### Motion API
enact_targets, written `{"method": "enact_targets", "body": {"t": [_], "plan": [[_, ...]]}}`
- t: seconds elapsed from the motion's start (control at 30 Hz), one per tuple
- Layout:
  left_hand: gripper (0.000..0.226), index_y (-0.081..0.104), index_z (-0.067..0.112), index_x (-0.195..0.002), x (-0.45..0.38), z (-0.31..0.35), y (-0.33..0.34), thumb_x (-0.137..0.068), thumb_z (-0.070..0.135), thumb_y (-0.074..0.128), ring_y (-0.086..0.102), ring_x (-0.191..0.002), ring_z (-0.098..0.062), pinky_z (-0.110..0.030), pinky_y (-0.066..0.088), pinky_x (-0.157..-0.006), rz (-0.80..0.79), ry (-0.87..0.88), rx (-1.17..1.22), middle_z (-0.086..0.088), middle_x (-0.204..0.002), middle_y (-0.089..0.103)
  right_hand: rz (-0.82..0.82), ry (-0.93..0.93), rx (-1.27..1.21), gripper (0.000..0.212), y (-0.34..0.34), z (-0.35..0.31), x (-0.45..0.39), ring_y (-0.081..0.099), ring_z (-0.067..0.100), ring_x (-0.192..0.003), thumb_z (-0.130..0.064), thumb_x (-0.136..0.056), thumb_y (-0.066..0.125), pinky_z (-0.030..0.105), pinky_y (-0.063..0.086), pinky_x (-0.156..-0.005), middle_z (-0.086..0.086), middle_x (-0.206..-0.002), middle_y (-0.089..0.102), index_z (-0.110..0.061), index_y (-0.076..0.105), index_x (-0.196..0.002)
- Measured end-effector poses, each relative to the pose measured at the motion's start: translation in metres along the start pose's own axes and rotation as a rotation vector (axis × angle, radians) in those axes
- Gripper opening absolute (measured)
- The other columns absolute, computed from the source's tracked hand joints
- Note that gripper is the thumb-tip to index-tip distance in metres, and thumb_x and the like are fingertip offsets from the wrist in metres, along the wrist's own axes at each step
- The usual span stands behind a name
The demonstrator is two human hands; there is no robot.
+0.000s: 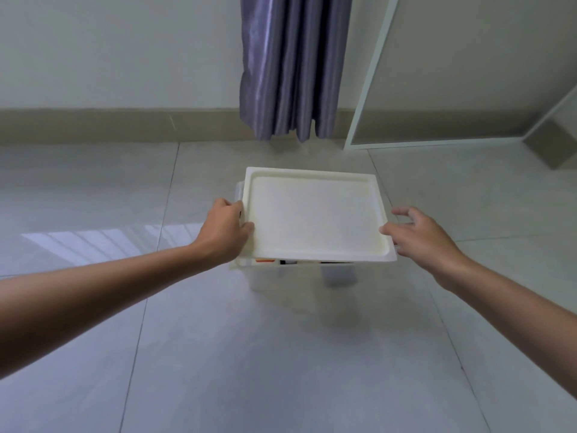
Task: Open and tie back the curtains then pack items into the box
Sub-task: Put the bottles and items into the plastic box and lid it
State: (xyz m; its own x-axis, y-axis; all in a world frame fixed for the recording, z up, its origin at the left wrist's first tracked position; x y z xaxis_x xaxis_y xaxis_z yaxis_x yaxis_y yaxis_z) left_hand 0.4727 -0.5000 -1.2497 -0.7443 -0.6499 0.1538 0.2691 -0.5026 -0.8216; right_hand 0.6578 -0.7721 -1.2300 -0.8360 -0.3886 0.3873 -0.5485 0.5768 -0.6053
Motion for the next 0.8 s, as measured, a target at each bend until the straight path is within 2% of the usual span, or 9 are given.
{"method": "enact_targets", "body": {"t": [0.1, 0.17, 0.3, 0.37, 0.57, 0.7, 0.8], "plan": [[0.022, 0.054, 0.003, -0.106, 0.004, -0.002, -0.002, -0.092, 0.020, 0.051, 0.051, -0.093, -0.027, -0.033, 0.046, -0.081, -0.002, 0.002, -0.005, -0.008, -0.109, 0.039, -0.001, -0.027, 0.028, 0.072, 0.004, -0.003, -0.003, 0.063, 0.020, -0.100, -0.051, -0.063, 0.059, 0.046, 0.050, -0.095, -0.005, -0.106, 0.065, -0.032, 0.048, -0.131], [0.022, 0.052, 0.002, -0.106, 0.008, -0.005, -0.002, -0.093, 0.020, 0.051, 0.051, -0.088, -0.026, -0.032, 0.046, -0.080, -0.007, 0.003, -0.010, -0.007, -0.108, 0.036, 0.005, -0.056, 0.061, 0.066, 0.008, -0.006, -0.003, 0.062, 0.019, -0.098, -0.047, -0.071, 0.062, 0.042, 0.050, -0.093, -0.005, -0.104, 0.064, -0.028, 0.048, -0.133], [0.023, 0.048, 0.001, -0.107, 0.013, -0.006, -0.002, -0.094, 0.020, 0.050, 0.050, -0.088, -0.025, -0.030, 0.045, -0.073, -0.001, 0.018, -0.014, -0.006, -0.108, 0.034, 0.035, -0.114, 0.141, 0.047, 0.010, -0.009, -0.004, 0.057, 0.017, -0.094, -0.032, -0.087, 0.060, 0.030, 0.040, -0.078, -0.010, -0.095, 0.059, -0.024, 0.048, -0.132], [0.024, 0.045, 0.001, -0.111, 0.016, -0.004, -0.001, -0.094, 0.018, 0.049, 0.049, -0.086, -0.025, -0.032, 0.046, -0.072, 0.008, 0.038, -0.012, -0.006, -0.107, 0.033, 0.053, -0.146, 0.200, 0.047, 0.012, -0.012, -0.005, 0.056, 0.018, -0.093, -0.030, -0.088, 0.060, 0.029, 0.038, -0.076, -0.009, -0.093, 0.057, -0.023, 0.047, -0.133], [0.049, 0.032, 0.011, -0.139, 0.020, -0.003, 0.001, -0.095, 0.018, 0.050, 0.048, -0.081, -0.024, -0.029, 0.043, -0.068, 0.020, 0.106, -0.025, -0.005, -0.107, 0.031, 0.079, -0.250, 0.397, 0.050, 0.018, -0.013, -0.014, 0.055, 0.025, -0.100, -0.022, -0.091, 0.055, 0.033, 0.042, -0.082, 0.006, -0.116, 0.056, -0.022, 0.045, -0.139], [0.056, 0.026, 0.013, -0.145, 0.020, -0.003, 0.001, -0.095, 0.021, 0.050, 0.049, -0.085, -0.024, -0.029, 0.045, -0.073, -0.005, 0.108, -0.024, -0.005, -0.110, 0.032, 0.094, -0.286, 0.471, 0.049, 0.018, -0.010, -0.016, 0.052, 0.027, -0.103, -0.011, -0.095, 0.048, 0.033, 0.041, -0.083, 0.008, -0.115, 0.054, -0.019, 0.044, -0.143], [0.054, 0.028, 0.011, -0.144, 0.019, -0.001, 0.002, -0.095, 0.020, 0.050, 0.049, -0.087, -0.025, -0.028, 0.044, -0.072, -0.017, 0.112, -0.030, -0.005, -0.110, 0.032, 0.107, -0.307, 0.496, 0.050, 0.017, -0.008, -0.016, 0.052, 0.026, -0.096, -0.009, -0.093, 0.048, 0.032, 0.041, -0.079, 0.008, -0.107, 0.054, -0.016, 0.045, -0.142]]}}
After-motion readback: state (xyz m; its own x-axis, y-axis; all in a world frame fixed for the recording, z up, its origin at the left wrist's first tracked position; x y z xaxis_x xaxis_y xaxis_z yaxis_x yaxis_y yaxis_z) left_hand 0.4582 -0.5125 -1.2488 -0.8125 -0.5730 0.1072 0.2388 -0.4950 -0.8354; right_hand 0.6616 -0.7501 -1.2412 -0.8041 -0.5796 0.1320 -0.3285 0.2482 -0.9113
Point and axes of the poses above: each hand's wrist, its own x-axis away from the middle knuckle, its own y-axis out of the palm, z = x × y, the point moved 8 cm from there along -x, towards the middle knuckle
